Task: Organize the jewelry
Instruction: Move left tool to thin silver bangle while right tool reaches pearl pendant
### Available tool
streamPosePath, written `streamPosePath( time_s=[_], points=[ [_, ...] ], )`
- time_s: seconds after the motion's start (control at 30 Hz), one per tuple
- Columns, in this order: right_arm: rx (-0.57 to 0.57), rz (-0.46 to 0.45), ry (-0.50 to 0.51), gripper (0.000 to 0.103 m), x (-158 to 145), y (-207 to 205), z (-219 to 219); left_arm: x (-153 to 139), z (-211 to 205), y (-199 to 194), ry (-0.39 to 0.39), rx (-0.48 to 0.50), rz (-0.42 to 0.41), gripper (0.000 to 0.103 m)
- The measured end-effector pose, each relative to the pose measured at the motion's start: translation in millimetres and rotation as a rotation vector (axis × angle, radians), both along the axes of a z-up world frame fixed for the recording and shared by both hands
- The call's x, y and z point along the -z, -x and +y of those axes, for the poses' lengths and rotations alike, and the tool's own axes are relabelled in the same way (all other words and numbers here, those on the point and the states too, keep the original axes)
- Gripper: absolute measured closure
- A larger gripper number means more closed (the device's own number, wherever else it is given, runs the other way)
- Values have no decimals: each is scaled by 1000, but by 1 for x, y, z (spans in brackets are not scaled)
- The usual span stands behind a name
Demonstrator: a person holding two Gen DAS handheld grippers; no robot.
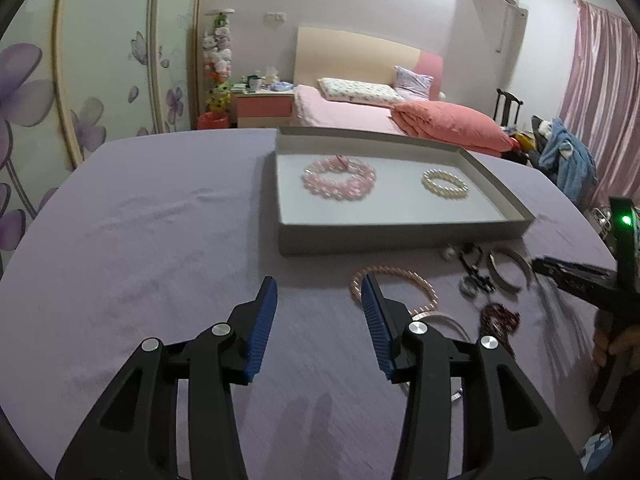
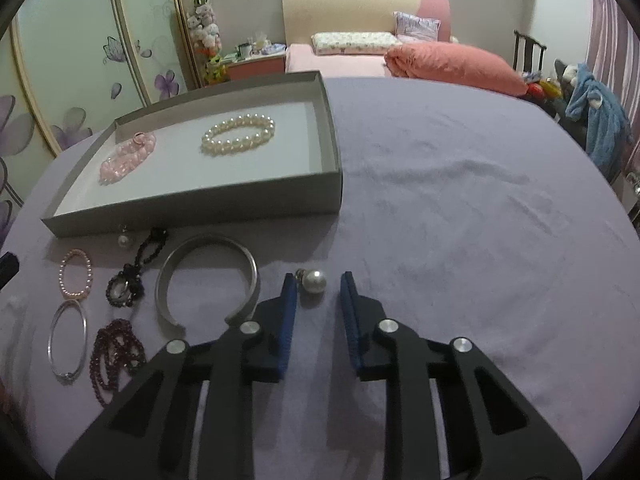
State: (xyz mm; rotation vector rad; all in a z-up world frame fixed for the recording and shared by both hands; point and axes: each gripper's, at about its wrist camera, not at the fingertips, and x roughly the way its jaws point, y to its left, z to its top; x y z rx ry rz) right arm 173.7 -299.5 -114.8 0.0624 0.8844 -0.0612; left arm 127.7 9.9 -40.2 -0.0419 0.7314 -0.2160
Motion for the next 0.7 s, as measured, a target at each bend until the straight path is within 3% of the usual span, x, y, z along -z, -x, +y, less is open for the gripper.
streamPosePath(
  time_s=[0.1,0.13,0.3,0.5,0.7],
  points=[
    [2,1,14,81,0,-3,1,2,-6,5,4,20,9,52],
    [3,1,21,87,1,-2,1,2,-9,7,4,32,13,51],
    [2,1,23,87,1,-2,2,8,-31,18,7,88,50,36],
    [2,0,6,87,1,0,-3,24,-63,23,-47,138,105,19],
    [2,-1,-16,87,0,1,-8,35,-76,23,-102,148,147,11]
  ],
)
